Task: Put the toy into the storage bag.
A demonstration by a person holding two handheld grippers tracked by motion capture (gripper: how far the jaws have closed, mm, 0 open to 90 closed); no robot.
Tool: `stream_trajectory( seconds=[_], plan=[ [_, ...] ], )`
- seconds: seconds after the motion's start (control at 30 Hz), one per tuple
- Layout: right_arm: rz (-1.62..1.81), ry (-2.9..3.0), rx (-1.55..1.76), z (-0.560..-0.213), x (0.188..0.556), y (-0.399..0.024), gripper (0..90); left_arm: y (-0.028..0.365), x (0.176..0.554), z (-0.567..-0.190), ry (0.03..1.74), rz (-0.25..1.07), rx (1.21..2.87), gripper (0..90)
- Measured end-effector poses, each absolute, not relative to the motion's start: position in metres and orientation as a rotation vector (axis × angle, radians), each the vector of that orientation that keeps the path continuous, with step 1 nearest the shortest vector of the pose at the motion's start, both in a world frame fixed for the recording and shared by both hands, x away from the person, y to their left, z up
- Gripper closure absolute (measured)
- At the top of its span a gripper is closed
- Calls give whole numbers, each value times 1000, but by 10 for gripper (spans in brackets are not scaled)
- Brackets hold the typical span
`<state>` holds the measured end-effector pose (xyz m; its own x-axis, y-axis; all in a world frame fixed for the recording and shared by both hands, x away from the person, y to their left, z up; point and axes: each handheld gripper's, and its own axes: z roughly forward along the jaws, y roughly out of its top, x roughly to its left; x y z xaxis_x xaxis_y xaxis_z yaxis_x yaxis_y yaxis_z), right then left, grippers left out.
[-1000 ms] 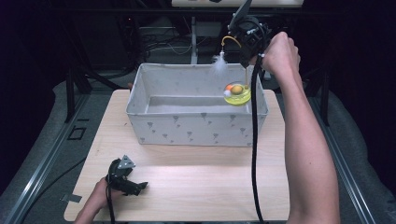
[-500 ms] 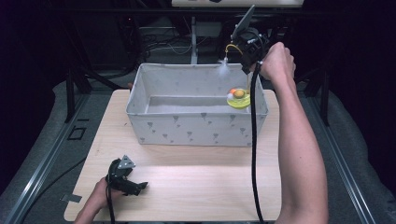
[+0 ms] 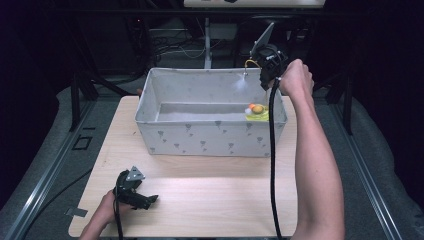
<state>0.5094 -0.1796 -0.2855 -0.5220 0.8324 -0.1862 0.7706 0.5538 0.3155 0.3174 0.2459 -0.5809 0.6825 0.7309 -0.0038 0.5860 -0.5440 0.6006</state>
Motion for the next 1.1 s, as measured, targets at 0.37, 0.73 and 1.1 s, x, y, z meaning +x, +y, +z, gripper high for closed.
stream_trajectory(
  seconds=[0.37, 0.73, 1.1],
  plan=[
    [290, 2500, 1356, -309, 505, -189, 877, 246, 317, -581, 1009, 332, 2321, 1],
    [255, 2520, 1386, -328, 499, -200, 877, 246, 317, -581, 1009, 332, 2322, 1],
    [240, 2539, 1436, -347, 493, -214, 876, 246, 317, -581, 1010, 332, 2321, 1]
  ],
)
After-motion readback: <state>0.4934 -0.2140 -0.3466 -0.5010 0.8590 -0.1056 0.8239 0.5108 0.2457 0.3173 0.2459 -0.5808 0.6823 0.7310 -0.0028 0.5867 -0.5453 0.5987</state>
